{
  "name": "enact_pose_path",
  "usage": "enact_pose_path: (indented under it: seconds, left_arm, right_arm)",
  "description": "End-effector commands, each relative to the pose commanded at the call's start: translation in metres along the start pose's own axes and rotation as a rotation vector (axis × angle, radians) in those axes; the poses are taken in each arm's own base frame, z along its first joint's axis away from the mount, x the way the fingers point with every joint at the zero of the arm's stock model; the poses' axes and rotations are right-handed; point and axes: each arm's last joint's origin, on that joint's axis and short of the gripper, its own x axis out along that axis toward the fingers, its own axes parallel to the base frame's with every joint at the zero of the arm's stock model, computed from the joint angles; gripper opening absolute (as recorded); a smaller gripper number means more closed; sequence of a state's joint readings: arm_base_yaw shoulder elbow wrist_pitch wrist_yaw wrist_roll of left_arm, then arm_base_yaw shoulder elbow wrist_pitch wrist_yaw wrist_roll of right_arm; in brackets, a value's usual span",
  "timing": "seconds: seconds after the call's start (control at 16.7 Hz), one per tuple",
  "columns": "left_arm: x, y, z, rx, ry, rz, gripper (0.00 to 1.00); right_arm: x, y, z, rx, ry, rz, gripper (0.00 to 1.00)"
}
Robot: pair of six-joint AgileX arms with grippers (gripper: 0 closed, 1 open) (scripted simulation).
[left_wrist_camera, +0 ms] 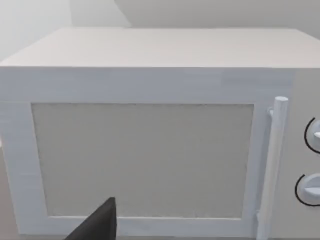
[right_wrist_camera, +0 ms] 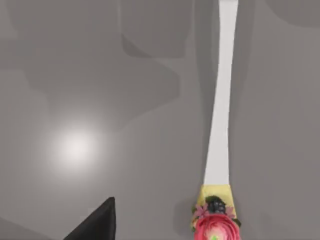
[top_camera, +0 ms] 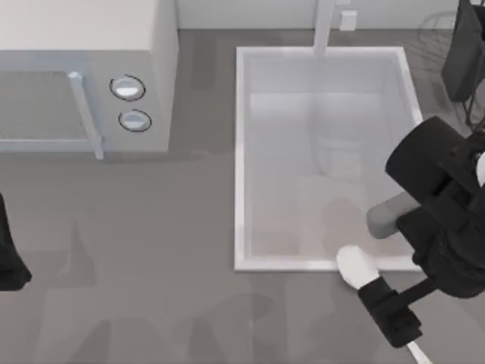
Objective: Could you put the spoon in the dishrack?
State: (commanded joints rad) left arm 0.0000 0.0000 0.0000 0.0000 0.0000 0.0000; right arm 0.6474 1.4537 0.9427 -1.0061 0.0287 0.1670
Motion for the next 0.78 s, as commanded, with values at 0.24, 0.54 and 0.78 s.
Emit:
enact_pose_path:
  seconds: [0.24,0.54,0.78]
  left_arm:
    - [0.0,0.0,0.0,0.0,0.0,0.0,1.0]
    - [0.0,0.0,0.0,0.0,0.0,0.0,1.0]
    - [0.0,0.0,0.0,0.0,0.0,0.0,1.0]
  right_arm:
    - [0.001,0.003,0.002,-0.008,0.019,-0.005,1.0]
    - [0.011,0.002,0.003,-0.007,0.021,-0.005,1.0]
    - [0.053,0.003,0.007,-0.008,0.014,-0.004,1.0]
